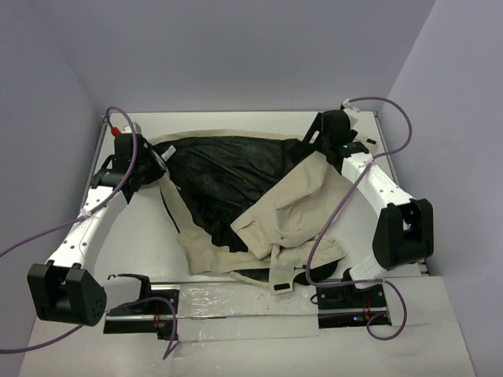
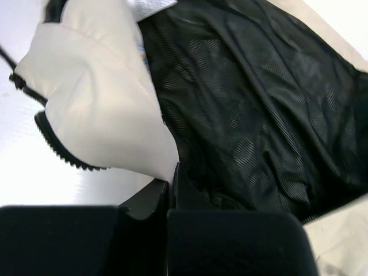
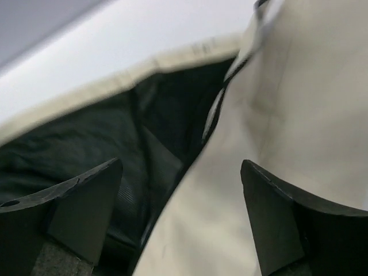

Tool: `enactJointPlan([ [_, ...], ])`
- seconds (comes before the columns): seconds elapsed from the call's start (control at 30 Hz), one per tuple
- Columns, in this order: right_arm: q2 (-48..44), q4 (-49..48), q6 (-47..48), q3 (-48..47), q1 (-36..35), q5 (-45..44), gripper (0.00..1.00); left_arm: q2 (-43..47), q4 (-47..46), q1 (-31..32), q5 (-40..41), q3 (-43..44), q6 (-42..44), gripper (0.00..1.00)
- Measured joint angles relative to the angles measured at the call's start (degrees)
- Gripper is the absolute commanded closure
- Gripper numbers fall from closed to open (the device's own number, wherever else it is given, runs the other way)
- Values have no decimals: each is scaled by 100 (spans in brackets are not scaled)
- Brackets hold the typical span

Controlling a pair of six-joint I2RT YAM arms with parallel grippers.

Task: Zip up the jacket

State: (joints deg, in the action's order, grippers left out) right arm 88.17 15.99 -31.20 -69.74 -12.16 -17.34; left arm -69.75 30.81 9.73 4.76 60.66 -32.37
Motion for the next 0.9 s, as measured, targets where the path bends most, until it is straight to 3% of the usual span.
enactJointPlan([
  [0.13, -253, 242, 46, 46, -77, 62, 2, -178, -11, 402, -36, 265, 207, 100],
  [0.27, -1102, 325, 75, 200, -107, 78, 2, -788, -51, 1213, 10, 1149, 498, 99],
  [0.3, -1359, 320, 82, 265, -110, 66, 2, -984, -61, 1458, 78, 1374, 550, 91],
  [0.37, -1946, 306, 103, 500, -109, 31, 1, -1454, -72, 2021, 223, 1853, 571, 51],
  [0.43, -2445, 297, 120, 722, -108, -51, 1, -1984, -70, 2576, 328, 2186, 542, 18],
  [0.47, -2638, 304, 123, 820, -108, -95, 0, -2250, -69, 2809, 362, 2305, 483, 8],
  [0.57, -2989, 268, 126, 1120, -91, -235, 0, -3100, 41, 3328, 420, 2484, 261, 5],
  [0.7, -3031, 292, 142, 1460, -67, -274, 0, -3595, 390, 3462, 560, 2429, 16, 3],
  [0.8, -3019, 325, 197, 1642, -64, -251, 0, -3222, 384, 3347, 767, 2316, -187, 12],
  [0.9, -2991, 331, 243, 1686, -64, -221, 0, -2208, 3, 2974, 797, 1765, -511, 19],
])
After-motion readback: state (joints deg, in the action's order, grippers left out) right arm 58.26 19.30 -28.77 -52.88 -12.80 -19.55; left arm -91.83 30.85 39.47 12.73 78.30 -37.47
